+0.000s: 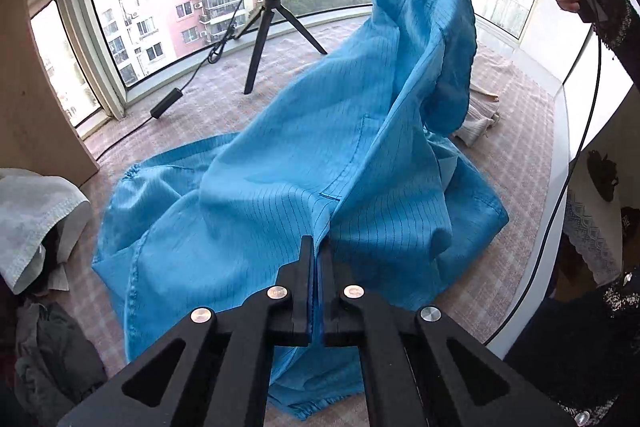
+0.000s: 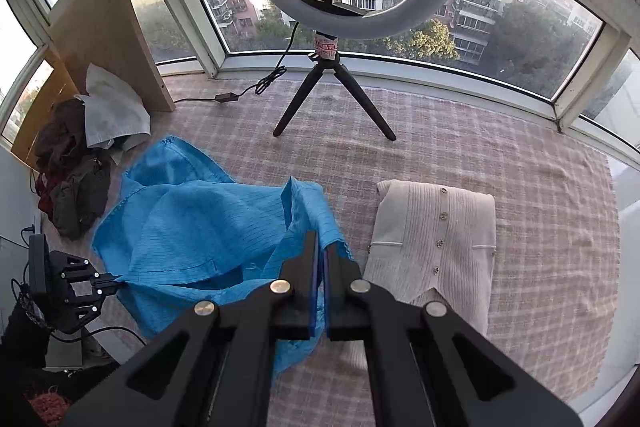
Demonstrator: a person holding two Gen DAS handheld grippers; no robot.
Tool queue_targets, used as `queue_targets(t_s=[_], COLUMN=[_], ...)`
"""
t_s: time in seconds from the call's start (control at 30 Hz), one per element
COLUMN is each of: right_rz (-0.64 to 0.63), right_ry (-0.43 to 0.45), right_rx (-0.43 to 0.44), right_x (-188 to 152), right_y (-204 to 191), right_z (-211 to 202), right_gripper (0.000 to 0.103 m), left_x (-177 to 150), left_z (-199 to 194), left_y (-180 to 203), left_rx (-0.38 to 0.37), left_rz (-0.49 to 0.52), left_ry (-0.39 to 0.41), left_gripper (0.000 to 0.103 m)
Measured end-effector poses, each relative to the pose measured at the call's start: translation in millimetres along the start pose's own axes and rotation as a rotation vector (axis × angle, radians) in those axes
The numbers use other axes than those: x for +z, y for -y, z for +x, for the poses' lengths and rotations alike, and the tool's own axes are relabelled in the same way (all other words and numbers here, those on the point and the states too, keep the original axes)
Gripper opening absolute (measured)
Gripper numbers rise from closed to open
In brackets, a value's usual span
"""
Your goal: Fold clothes
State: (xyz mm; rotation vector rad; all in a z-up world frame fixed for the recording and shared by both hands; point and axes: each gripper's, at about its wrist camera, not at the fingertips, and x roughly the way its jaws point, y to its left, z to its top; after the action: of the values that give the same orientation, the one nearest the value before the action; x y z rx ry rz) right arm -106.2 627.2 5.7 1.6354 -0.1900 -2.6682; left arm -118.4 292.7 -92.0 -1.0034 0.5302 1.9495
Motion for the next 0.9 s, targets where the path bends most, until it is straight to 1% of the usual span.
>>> queue_targets(t_s=[0.1,0.2,0.33,0.37,0.4,0.47,0.5,0.57,0.6,0.7,0.8,0.9], right_rz=[-0.01,-0.04,-0.088,-0.096,-0.105,-0.116,-0.115,-0.109,-0.105,-0.101,-0.094,-0.08], right_ry=[0.098,0.22,0.426,0.478,0.53,0.632,0.68,0.769,0.781,0.767,0.763,0.804], right_rx=[0.006,0.005,-0.015,-0.019,-0.023,-0.024,-0.017,-0.001,-0.005,-0.037,-0.067,-0.065], right_x=[19,46,82,90,98,109,109,107,106,103,99,86], right_y=[-18,-46,-102,-116,-130,-158,-170,-192,-202,-232,-261,-288], right_z=[-38,-89,-196,-225,-253,-309,-335,-383,-392,-407,-423,-452], right_gripper=[0.002,0.002,0.002,0.002,0.002,0.002,0.002,0.002,0.002,0.002,0.001,0.001], left_x=[35,77,130,140,147,154,154,150,146,131,118,103], left_z=[-56,-122,-220,-245,-271,-319,-338,-365,-369,-378,-403,-441], left_y=[-31,-54,-67,-68,-68,-66,-67,-73,-76,-79,-81,-74], left_rx=[0.143,0.295,0.533,0.575,0.596,0.661,0.682,0.672,0.664,0.674,0.679,0.719], left_rz=[0.006,0.056,0.149,0.164,0.173,0.192,0.193,0.174,0.176,0.216,0.219,0.244], left_ry=[0.096,0.185,0.299,0.327,0.357,0.431,0.462,0.496,0.487,0.456,0.483,0.542], left_gripper=[0.0,0.0,0.0,0.0,0.0,0.001,0.001,0.0,0.0,0.001,0.0,0.001])
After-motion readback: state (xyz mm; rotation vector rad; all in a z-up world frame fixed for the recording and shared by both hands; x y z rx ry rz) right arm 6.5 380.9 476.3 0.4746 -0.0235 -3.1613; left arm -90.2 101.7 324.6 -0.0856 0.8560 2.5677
